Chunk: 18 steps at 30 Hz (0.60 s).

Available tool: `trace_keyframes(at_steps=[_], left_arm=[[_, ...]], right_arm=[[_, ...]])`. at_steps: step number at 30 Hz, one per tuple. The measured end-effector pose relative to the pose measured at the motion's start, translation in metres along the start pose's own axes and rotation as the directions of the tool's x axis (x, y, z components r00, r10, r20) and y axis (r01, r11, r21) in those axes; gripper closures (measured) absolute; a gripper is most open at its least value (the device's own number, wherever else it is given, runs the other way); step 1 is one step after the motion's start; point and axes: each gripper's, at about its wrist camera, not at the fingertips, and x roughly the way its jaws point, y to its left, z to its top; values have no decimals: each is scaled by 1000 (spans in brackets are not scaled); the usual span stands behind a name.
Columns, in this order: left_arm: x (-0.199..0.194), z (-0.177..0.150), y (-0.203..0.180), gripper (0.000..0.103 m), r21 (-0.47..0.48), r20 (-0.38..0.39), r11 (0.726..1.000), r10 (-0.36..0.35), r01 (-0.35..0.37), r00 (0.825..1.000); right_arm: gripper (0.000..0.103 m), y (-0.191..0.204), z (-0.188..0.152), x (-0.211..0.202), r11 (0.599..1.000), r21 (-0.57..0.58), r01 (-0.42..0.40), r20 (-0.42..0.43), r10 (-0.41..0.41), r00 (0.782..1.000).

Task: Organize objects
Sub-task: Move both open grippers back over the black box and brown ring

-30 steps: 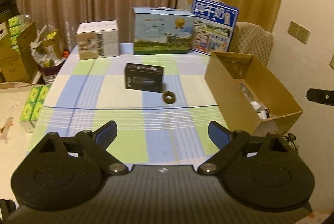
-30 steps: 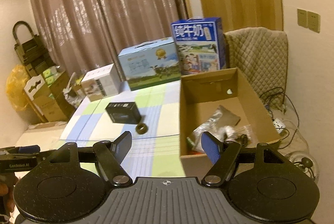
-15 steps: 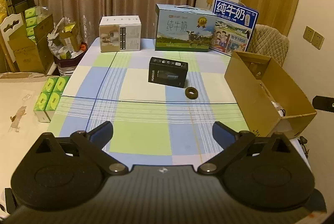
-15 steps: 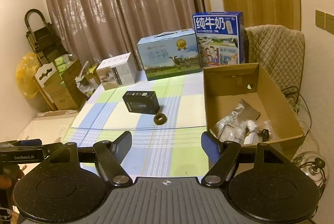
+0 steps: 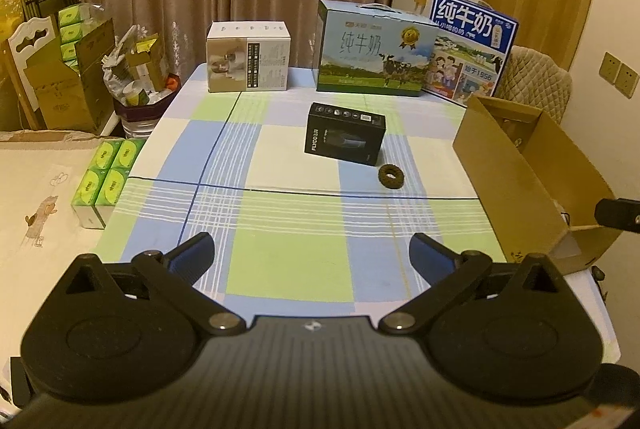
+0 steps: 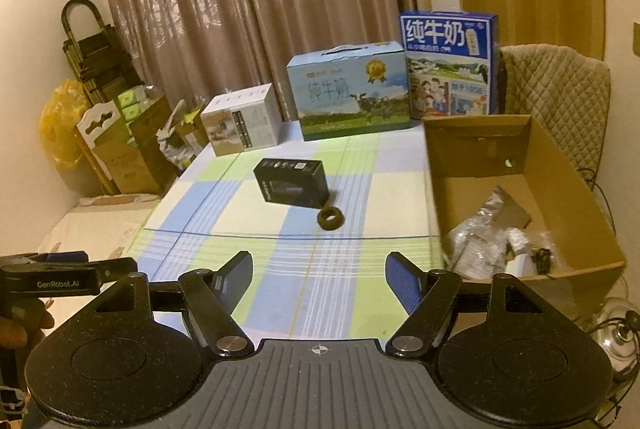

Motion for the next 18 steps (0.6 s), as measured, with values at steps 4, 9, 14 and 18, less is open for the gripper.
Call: trace_keyframes(at_steps=[4,9,14,18], left_arm=[[15,3,4,1,-6,-11,1000,8,-9,1000],[39,8,10,1,-9,-26,1000,16,-16,1000],[77,17,18,1,-8,-51,1000,27,-27,998],[109,23,23,1,10,-68,1000,31,-30,997]], right_arm=[[33,6,-4,24,1000,-9,-10,-27,10,1000],[33,9,-4,57,1000,-23,-17,-51,15,999],[33,8,-1,100,999,-42,-3,-83,-1,997],[33,2,3,139,998,-58,7,-97,-13,995]])
